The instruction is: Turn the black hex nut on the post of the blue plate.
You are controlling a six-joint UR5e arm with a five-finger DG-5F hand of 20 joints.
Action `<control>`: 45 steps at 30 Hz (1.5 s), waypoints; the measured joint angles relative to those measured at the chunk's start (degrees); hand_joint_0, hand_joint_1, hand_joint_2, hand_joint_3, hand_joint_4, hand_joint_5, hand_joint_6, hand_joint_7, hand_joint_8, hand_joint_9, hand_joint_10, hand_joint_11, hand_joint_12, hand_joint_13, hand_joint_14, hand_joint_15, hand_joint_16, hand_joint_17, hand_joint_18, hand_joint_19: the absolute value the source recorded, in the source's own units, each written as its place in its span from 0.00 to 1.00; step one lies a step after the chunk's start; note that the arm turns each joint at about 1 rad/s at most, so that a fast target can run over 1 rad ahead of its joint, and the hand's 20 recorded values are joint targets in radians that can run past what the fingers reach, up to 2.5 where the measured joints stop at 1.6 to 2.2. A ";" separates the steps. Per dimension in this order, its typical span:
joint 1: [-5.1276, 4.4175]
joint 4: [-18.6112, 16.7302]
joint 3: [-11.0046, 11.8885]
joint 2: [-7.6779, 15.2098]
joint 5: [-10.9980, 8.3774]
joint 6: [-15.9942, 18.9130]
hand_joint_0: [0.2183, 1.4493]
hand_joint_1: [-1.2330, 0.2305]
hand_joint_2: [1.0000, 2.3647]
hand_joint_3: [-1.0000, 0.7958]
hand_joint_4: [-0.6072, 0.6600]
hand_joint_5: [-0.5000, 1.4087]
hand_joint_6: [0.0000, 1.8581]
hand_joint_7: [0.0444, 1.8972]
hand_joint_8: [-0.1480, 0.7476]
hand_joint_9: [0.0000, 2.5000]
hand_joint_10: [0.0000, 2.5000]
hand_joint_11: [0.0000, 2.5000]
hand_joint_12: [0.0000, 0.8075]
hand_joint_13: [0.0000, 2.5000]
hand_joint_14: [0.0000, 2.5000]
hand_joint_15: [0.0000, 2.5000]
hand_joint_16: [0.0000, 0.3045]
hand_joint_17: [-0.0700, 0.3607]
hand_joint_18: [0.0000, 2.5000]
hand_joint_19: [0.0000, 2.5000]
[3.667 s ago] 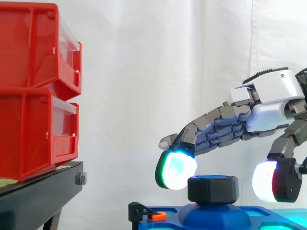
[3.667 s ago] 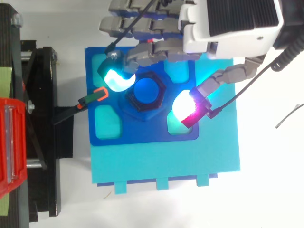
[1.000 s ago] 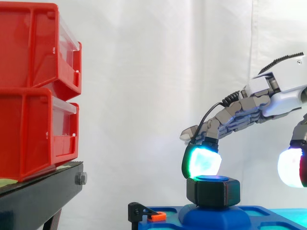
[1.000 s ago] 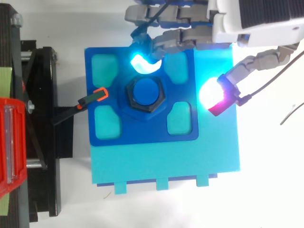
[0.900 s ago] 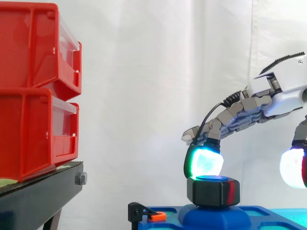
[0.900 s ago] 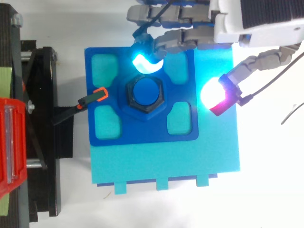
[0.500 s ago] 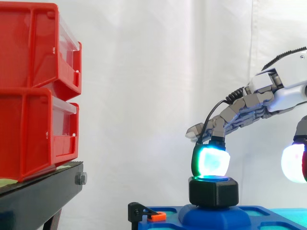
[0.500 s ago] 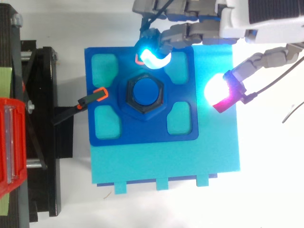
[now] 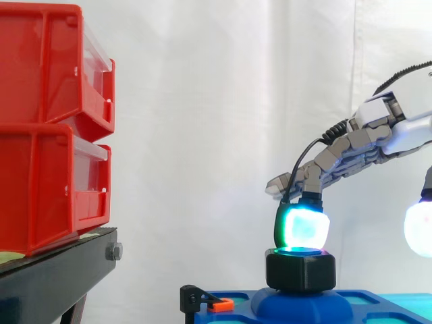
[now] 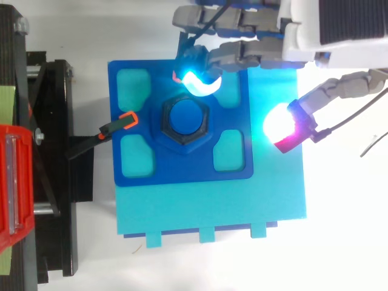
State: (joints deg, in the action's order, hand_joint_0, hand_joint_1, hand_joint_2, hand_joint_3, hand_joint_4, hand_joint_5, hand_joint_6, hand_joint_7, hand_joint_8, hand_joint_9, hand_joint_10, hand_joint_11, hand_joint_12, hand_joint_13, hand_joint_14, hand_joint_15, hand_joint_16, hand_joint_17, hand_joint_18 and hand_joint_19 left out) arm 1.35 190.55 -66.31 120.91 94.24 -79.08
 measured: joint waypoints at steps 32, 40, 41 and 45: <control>-4.33 3.10 -0.03 -1.48 -5.87 0.61 0.23 0.33 0.00 0.28 0.57 0.11 0.27 0.35 0.32 0.00 0.00 0.00 0.36 0.00 0.00 0.00 0.13 0.36 0.02 0.05; -4.90 3.75 -0.04 -1.68 -6.74 1.23 0.23 0.33 0.00 0.28 0.57 0.11 0.27 0.35 0.32 0.00 0.00 0.00 0.36 0.00 0.00 0.00 0.13 0.36 0.02 0.05; -4.94 3.78 -0.04 -1.73 -6.78 1.25 0.23 0.33 0.00 0.28 0.57 0.11 0.27 0.35 0.32 0.00 0.00 0.00 0.36 0.00 0.00 0.00 0.13 0.36 0.02 0.05; -5.03 4.05 -0.05 -1.97 -6.92 1.29 0.23 0.33 0.00 0.28 0.57 0.11 0.27 0.35 0.32 0.00 0.00 0.00 0.36 0.00 0.00 0.00 0.13 0.36 0.02 0.05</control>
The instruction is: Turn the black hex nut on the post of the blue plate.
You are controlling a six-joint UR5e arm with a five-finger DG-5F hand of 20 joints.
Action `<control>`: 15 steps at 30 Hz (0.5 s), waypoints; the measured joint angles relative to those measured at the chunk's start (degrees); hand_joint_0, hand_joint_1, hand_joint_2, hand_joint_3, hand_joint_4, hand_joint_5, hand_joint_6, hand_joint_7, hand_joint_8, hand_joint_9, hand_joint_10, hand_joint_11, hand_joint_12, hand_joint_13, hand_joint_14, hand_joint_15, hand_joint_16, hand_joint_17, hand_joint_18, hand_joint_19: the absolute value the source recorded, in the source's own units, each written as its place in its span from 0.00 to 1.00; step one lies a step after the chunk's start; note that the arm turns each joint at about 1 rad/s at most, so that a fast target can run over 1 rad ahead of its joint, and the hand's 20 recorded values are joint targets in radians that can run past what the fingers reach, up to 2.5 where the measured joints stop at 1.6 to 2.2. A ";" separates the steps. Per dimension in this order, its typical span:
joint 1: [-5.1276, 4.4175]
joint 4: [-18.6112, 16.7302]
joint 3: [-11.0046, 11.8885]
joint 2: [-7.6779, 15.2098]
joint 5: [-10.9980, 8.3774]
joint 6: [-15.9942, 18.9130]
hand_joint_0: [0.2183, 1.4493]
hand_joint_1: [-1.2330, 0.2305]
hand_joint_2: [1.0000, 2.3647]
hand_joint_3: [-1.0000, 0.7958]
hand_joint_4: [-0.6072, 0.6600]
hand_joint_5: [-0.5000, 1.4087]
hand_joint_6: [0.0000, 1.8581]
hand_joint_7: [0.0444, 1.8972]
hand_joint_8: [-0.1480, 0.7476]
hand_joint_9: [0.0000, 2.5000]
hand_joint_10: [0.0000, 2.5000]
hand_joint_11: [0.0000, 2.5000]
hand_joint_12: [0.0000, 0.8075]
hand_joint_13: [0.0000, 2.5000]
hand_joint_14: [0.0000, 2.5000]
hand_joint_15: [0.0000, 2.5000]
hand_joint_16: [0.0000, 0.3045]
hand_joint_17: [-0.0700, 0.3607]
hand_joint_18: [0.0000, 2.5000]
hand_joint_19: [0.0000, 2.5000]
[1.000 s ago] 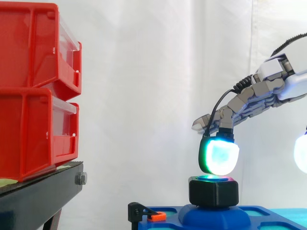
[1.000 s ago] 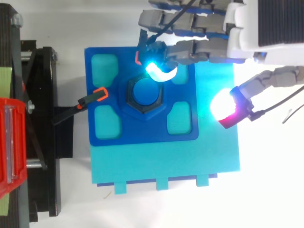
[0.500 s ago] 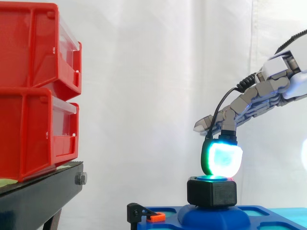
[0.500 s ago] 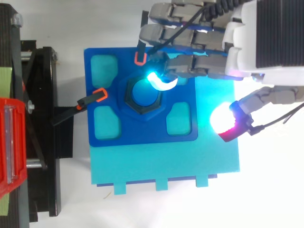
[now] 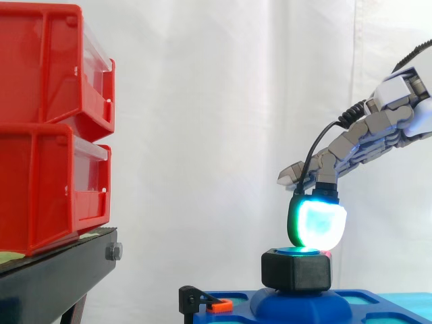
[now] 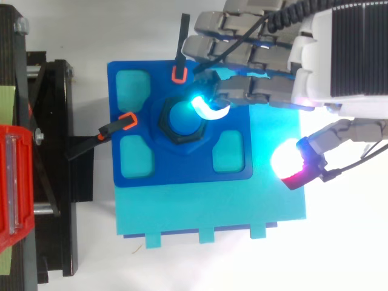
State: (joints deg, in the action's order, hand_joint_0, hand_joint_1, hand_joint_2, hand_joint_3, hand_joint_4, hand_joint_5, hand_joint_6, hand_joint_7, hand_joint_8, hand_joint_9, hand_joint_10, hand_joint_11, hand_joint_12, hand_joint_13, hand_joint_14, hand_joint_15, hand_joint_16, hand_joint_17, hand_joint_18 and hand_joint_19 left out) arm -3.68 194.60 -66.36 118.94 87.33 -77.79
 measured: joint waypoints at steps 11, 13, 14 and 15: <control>-0.01 0.91 0.00 -0.73 -0.05 0.01 0.23 0.33 0.00 0.28 0.57 0.11 0.27 0.34 0.32 0.00 0.00 0.00 0.36 0.00 0.00 0.00 0.13 0.36 0.03 0.05; -0.01 1.08 0.00 -0.94 -0.10 0.01 0.22 0.34 0.00 0.28 0.57 0.11 0.27 0.35 0.32 0.00 0.00 0.00 0.36 0.00 0.00 0.00 0.13 0.36 0.03 0.05; -0.01 1.13 0.00 -1.02 -0.13 0.01 0.22 0.34 0.00 0.28 0.57 0.11 0.27 0.34 0.32 0.00 0.00 0.00 0.36 0.00 0.00 0.00 0.13 0.36 0.03 0.05; -0.01 1.16 0.00 -1.12 -0.20 0.01 0.22 0.34 0.00 0.28 0.58 0.11 0.27 0.34 0.32 0.00 0.00 0.00 0.36 0.00 0.00 0.00 0.13 0.36 0.03 0.05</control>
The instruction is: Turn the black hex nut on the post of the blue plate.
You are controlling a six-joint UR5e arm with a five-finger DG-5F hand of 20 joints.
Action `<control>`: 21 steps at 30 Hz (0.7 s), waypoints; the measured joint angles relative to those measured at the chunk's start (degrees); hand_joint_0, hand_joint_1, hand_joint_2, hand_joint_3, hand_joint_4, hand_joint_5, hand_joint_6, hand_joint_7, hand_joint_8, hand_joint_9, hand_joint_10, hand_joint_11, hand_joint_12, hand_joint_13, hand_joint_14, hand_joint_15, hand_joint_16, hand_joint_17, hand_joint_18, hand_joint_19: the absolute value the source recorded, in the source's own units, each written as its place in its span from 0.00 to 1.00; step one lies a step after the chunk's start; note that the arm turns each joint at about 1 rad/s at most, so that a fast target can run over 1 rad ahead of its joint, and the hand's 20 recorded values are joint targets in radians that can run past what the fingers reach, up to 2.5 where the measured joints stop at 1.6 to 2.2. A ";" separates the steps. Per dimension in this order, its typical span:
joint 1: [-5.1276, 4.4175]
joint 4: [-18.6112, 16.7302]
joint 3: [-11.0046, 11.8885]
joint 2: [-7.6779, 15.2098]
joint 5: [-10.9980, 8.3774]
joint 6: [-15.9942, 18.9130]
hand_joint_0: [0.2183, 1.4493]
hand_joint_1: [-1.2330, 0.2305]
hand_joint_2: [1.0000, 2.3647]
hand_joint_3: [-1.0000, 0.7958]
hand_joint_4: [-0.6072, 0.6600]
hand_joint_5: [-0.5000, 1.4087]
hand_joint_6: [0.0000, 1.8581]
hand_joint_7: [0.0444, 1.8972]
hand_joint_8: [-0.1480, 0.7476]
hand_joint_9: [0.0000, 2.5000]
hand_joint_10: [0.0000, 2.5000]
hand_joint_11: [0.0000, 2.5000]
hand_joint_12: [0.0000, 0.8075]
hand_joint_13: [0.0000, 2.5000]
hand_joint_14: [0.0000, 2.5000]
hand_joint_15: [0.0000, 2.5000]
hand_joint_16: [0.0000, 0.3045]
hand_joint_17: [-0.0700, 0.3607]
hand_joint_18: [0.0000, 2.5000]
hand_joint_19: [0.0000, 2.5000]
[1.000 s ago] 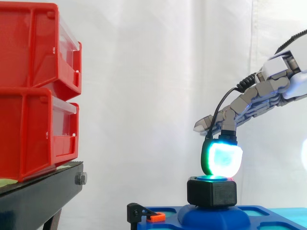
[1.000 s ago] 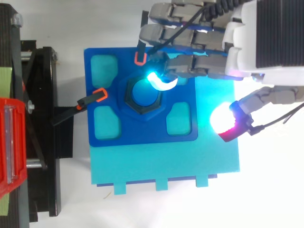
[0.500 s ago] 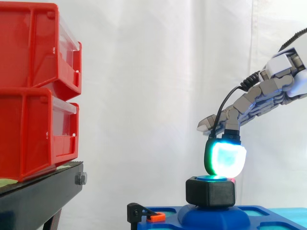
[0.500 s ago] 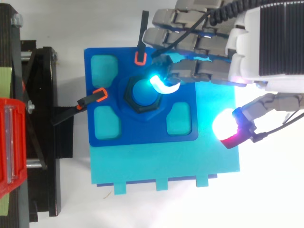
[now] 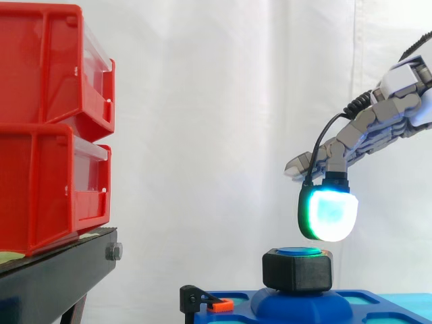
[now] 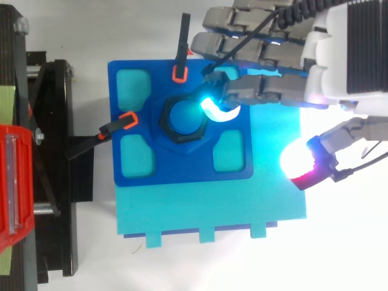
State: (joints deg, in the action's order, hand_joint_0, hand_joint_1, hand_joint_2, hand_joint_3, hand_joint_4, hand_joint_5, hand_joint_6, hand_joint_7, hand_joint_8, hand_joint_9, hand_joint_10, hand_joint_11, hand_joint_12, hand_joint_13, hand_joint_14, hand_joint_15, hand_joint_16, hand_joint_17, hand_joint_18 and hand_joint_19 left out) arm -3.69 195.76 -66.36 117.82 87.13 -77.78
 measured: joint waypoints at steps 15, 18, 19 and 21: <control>0.41 -3.64 0.32 -0.81 -0.44 3.63 0.17 0.25 0.00 0.28 0.57 0.11 0.27 0.34 0.34 0.00 0.00 0.00 0.39 0.00 0.00 0.00 0.14 0.39 0.01 0.04; 0.35 -5.99 0.31 -0.54 -0.41 5.19 0.17 0.24 0.00 0.28 0.57 0.11 0.27 0.34 0.34 0.00 0.00 0.00 0.39 0.00 0.00 0.00 0.14 0.39 0.01 0.04; 0.29 -6.59 0.32 -0.36 -0.40 5.46 0.17 0.24 0.00 0.28 0.57 0.11 0.27 0.34 0.34 0.00 0.00 0.00 0.39 0.00 0.00 0.00 0.14 0.39 0.01 0.04; 0.18 -7.90 0.33 0.17 -0.39 5.87 0.17 0.24 0.00 0.28 0.57 0.11 0.27 0.34 0.34 0.00 0.00 0.00 0.39 0.00 0.00 0.00 0.14 0.39 0.01 0.04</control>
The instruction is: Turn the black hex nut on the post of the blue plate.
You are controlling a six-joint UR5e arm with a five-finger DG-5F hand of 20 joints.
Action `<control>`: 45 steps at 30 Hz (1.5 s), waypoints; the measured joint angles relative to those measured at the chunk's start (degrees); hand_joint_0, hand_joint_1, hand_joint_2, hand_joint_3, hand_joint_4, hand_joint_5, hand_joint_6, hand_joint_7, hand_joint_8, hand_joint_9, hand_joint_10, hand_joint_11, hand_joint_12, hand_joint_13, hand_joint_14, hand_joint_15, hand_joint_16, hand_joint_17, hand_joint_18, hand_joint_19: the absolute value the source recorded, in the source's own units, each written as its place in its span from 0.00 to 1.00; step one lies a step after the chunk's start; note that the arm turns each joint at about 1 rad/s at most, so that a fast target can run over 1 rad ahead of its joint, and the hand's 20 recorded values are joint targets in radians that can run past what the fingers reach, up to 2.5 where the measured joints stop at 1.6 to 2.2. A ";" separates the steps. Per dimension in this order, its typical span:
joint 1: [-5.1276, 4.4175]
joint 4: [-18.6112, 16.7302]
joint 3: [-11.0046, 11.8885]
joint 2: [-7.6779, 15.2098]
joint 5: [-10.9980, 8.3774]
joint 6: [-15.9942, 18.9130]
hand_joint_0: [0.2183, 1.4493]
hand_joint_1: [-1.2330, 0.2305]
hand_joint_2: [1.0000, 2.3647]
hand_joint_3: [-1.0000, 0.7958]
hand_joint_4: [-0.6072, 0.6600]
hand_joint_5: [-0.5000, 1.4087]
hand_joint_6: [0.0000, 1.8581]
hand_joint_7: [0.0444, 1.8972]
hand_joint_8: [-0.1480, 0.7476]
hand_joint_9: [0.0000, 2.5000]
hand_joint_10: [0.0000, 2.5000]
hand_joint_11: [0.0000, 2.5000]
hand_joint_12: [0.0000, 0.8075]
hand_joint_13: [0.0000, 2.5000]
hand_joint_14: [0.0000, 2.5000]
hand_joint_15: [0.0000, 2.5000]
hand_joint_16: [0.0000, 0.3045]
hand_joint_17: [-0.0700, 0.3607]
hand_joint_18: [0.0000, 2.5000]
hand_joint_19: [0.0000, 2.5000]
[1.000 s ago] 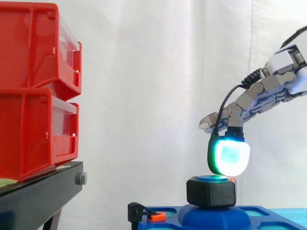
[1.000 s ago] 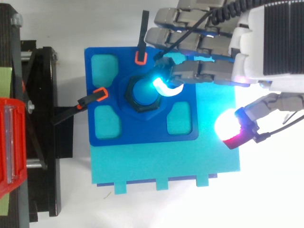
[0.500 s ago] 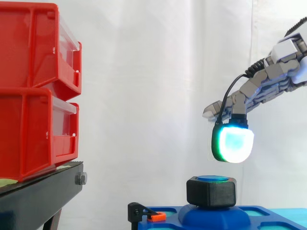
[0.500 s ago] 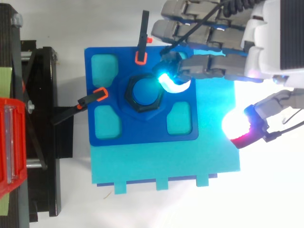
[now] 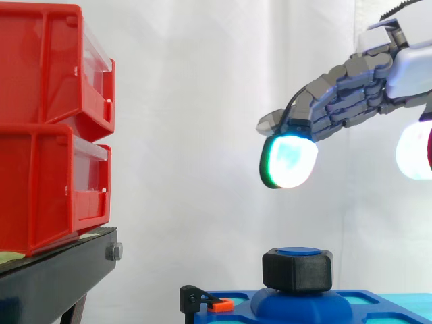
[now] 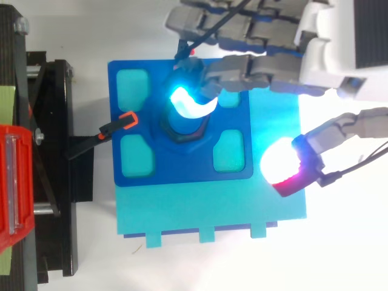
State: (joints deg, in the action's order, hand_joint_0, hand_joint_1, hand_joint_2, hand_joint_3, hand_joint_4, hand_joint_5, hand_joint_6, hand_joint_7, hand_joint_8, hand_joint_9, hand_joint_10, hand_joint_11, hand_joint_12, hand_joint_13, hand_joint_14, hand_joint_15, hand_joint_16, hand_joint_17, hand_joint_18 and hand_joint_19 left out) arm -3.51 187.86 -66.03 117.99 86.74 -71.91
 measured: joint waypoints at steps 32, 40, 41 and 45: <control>0.53 -9.68 -0.32 6.32 0.44 1.98 0.17 0.20 0.00 0.28 0.50 0.10 0.27 0.33 0.31 0.00 0.00 0.00 0.38 0.00 0.00 0.00 0.14 0.39 0.00 0.05; 0.94 -12.18 -2.23 6.31 0.51 2.03 0.16 0.22 0.00 0.28 0.52 0.10 0.27 0.33 0.31 0.00 0.00 0.00 0.39 0.00 0.00 0.00 0.14 0.39 0.00 0.05; 0.99 -12.26 -2.29 6.31 0.56 2.04 0.16 0.22 0.00 0.28 0.52 0.10 0.27 0.33 0.31 0.00 0.00 0.00 0.39 0.00 0.00 0.00 0.15 0.39 0.00 0.05; 1.34 -12.12 -2.41 6.31 0.87 2.04 0.16 0.22 0.00 0.28 0.52 0.10 0.27 0.33 0.31 0.00 0.00 0.00 0.39 0.00 0.00 0.00 0.15 0.39 0.00 0.05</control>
State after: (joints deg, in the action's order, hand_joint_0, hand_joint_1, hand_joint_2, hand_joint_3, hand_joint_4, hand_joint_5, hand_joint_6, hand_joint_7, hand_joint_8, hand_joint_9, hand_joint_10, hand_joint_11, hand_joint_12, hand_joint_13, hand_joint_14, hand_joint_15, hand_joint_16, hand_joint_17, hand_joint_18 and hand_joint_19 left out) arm -2.17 175.74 -68.44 124.30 87.61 -69.87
